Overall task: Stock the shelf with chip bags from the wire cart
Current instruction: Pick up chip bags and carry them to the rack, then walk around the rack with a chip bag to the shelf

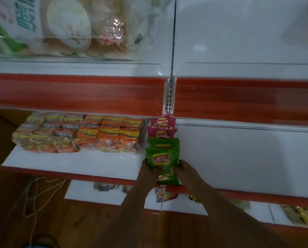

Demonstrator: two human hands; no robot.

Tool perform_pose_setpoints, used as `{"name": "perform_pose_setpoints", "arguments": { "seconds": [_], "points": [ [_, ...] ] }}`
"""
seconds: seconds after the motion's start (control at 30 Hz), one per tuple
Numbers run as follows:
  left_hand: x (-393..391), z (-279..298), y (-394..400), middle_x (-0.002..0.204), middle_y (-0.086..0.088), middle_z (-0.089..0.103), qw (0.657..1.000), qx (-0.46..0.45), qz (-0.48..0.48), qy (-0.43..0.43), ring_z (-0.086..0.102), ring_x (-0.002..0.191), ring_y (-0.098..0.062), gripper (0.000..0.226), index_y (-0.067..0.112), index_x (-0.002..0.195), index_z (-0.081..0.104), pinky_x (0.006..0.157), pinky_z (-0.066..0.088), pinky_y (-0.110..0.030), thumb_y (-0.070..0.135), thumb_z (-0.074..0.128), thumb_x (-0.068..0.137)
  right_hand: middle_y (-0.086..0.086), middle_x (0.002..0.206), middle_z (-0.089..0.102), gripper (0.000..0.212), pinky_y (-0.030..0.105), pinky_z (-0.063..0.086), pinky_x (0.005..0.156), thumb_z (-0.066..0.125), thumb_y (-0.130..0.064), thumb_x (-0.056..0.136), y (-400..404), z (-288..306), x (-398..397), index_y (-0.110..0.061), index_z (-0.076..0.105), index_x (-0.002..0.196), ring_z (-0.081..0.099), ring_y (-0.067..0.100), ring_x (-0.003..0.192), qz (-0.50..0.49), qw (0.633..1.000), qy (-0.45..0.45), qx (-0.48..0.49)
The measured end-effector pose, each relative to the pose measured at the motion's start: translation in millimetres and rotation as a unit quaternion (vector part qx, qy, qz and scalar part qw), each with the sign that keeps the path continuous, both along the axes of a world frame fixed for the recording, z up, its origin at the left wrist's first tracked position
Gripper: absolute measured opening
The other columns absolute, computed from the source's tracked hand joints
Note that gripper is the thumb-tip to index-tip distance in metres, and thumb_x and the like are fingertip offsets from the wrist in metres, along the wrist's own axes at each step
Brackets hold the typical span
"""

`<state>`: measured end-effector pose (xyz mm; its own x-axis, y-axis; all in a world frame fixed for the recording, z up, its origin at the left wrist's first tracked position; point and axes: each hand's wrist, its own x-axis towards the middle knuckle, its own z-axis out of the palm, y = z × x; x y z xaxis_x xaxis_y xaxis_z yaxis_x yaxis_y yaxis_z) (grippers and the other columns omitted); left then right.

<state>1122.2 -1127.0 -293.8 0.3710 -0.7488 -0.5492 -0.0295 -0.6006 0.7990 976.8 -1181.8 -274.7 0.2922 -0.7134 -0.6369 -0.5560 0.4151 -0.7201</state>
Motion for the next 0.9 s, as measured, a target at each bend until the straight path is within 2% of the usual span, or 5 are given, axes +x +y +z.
{"name": "perform_pose_setpoints", "arguments": {
  "seconds": [0.13, 0.33, 0.5, 0.77, 0.9],
  "points": [
    [0, 17, 1, 0.147, -0.015, 0.045, 0.993, 0.076, 0.037, -0.080, 0.049, 0.131, -0.036, 0.111, 0.011, 0.151, 0.023, 0.104, 0.047, -0.053, 0.059, 0.079, 0.067, 0.010, 0.159, 0.027, 0.075, 0.038, 0.035, 0.112, 0.053, -0.042, 0.096, 4, 19, -17, -0.014, 0.017, 0.155, 0.036, 0.029, 0.140, 0.005, 0.998, 0.058, -0.029],
    [-44, 106, 13, 0.142, -0.023, 0.041, 0.960, 0.068, 0.065, -0.263, 0.039, 0.131, -0.040, 0.078, 0.005, 0.149, 0.028, 0.105, 0.038, -0.050, 0.042, 0.064, 0.090, 0.009, 0.161, 0.021, 0.070, 0.034, 0.026, 0.116, 0.047, -0.036, 0.099, 14, 86, -79, -0.011, 0.012, 0.155, 0.031, 0.026, 0.143, 0.011, 0.987, 0.112, -0.111],
    [-148, 191, -10, 0.156, -0.019, 0.026, 0.922, -0.016, -0.164, -0.350, 0.023, 0.145, -0.034, 0.081, 0.007, 0.154, 0.017, 0.117, 0.025, -0.044, 0.047, 0.053, 0.094, 0.011, 0.160, 0.022, 0.072, 0.038, 0.022, 0.118, 0.045, -0.039, 0.099, 15, 162, -176, -0.009, 0.012, 0.155, 0.024, 0.028, 0.146, -0.026, 0.968, 0.159, -0.191],
    [-413, 319, -45, 0.155, -0.008, 0.034, 0.817, -0.217, -0.401, -0.353, 0.034, 0.139, -0.029, 0.076, 0.016, 0.155, 0.019, 0.108, 0.038, -0.042, 0.050, 0.050, 0.094, 0.018, 0.148, 0.041, 0.069, 0.040, 0.040, 0.107, 0.049, -0.039, 0.097, 28, 291, -427, -0.004, 0.021, 0.151, 0.043, 0.033, 0.132, -0.162, 0.909, 0.249, -0.293],
    [-562, 348, -38, 0.150, -0.011, 0.040, 0.748, -0.273, -0.511, -0.324, 0.038, 0.139, -0.032, 0.075, 0.017, 0.152, 0.026, 0.108, 0.040, -0.046, 0.055, 0.048, 0.091, 0.017, 0.153, 0.033, 0.071, 0.043, 0.038, 0.108, 0.044, -0.043, 0.098, 64, 327, -574, -0.006, 0.017, 0.153, 0.037, 0.035, 0.137, -0.237, 0.886, 0.285, -0.280]
  ]
}}
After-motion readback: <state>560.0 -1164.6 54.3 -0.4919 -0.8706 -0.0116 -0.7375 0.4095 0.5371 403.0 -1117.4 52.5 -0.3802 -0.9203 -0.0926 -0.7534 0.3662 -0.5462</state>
